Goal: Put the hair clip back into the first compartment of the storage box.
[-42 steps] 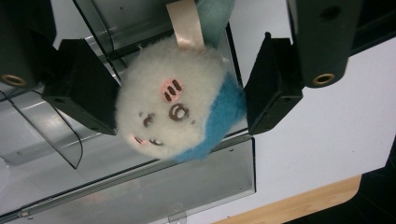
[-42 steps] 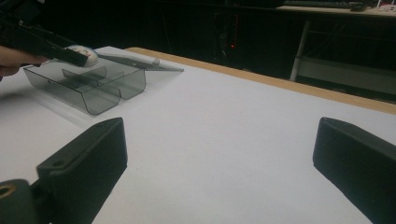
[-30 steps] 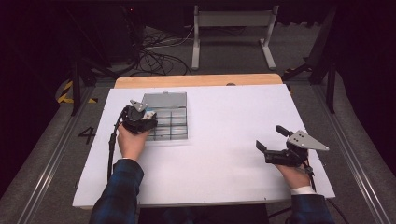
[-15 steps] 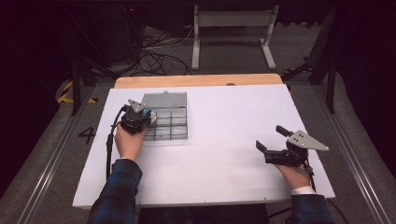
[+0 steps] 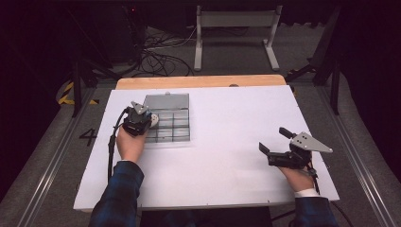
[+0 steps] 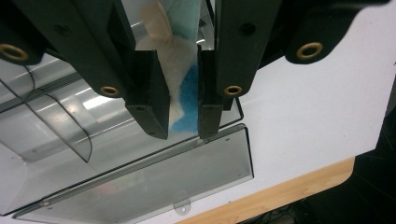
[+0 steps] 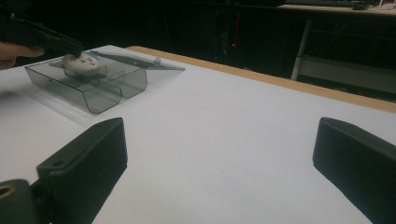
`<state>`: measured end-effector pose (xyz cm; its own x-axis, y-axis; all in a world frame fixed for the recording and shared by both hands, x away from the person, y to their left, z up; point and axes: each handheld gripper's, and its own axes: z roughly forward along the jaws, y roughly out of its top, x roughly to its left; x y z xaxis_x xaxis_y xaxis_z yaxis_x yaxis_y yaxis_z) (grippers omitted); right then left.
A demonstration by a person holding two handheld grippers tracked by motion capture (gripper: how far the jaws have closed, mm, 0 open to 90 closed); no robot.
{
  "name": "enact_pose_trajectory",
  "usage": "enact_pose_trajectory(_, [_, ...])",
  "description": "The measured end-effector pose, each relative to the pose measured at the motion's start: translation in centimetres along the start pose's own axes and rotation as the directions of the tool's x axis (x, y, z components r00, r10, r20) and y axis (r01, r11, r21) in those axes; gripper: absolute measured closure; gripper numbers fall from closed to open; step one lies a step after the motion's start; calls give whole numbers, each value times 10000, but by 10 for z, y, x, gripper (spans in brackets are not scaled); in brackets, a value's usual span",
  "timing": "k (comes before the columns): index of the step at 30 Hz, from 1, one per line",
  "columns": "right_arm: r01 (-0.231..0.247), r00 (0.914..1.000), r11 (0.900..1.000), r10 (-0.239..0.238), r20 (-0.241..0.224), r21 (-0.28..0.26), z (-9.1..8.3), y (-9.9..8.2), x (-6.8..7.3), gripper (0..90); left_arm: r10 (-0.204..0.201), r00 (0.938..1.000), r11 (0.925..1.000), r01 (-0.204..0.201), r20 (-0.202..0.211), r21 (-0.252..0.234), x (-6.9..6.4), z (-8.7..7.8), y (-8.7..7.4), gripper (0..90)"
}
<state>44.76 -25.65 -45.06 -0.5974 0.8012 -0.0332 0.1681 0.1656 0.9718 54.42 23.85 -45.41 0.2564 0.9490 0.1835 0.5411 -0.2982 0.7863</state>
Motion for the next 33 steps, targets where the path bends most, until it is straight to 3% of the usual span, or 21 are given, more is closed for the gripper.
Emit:
enact_pose_trajectory(9, [-13,10000,10000,13,-3,-12,0,0,0,37,266,9995,9993,-261,-159,269,0,7,-2,769])
enact_pose_trajectory(14, [-34,10000,10000,34,18,-26,-1,0,-1,37,189,9998,9996,-188,-61,217,1,6,-2,758])
enact_pose_trajectory(21, [-42,10000,10000,42,6,-13,0,0,0,37,-89,9999,9998,87,106,166,3,4,-2,643])
enact_pose_trajectory(33, [-38,10000,10000,38,-22,-28,0,0,0,37,-406,9966,9983,434,723,-379,4,-3,0,490])
